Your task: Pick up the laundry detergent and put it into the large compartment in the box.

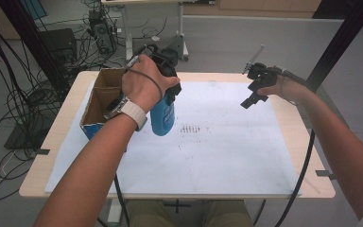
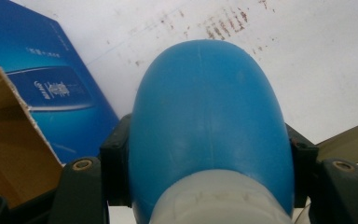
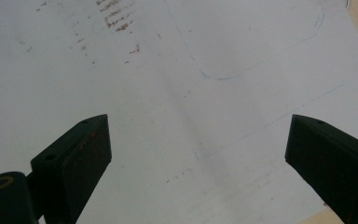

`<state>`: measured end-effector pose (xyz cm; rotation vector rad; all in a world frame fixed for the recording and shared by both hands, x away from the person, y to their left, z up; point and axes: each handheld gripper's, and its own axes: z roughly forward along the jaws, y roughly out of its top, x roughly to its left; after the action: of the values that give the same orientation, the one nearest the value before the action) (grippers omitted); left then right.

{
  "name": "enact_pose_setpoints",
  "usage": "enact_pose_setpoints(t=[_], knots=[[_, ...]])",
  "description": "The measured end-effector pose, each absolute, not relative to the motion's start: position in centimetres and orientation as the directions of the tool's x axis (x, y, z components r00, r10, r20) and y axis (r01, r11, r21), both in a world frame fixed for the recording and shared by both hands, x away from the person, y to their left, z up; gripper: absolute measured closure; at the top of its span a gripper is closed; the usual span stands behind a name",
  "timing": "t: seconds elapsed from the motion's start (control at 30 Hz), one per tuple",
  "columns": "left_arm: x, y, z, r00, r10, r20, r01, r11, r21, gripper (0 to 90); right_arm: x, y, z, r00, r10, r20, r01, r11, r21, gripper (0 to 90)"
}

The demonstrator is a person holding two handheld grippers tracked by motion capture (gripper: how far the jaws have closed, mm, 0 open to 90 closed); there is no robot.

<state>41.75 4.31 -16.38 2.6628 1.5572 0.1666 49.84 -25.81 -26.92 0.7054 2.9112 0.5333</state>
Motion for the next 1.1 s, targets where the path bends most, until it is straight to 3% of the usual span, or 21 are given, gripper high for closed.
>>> enact_pose_setpoints(t=[1.1], knots=[[42.4, 6.2, -13.0, 0.41, 0.909, 0.078, 0.9, -0.417, 0.13, 37.7, 49.8, -25.7, -26.9, -0.89, 0.456, -0.012, 0.422, 0.832, 0.361, 6.9]])
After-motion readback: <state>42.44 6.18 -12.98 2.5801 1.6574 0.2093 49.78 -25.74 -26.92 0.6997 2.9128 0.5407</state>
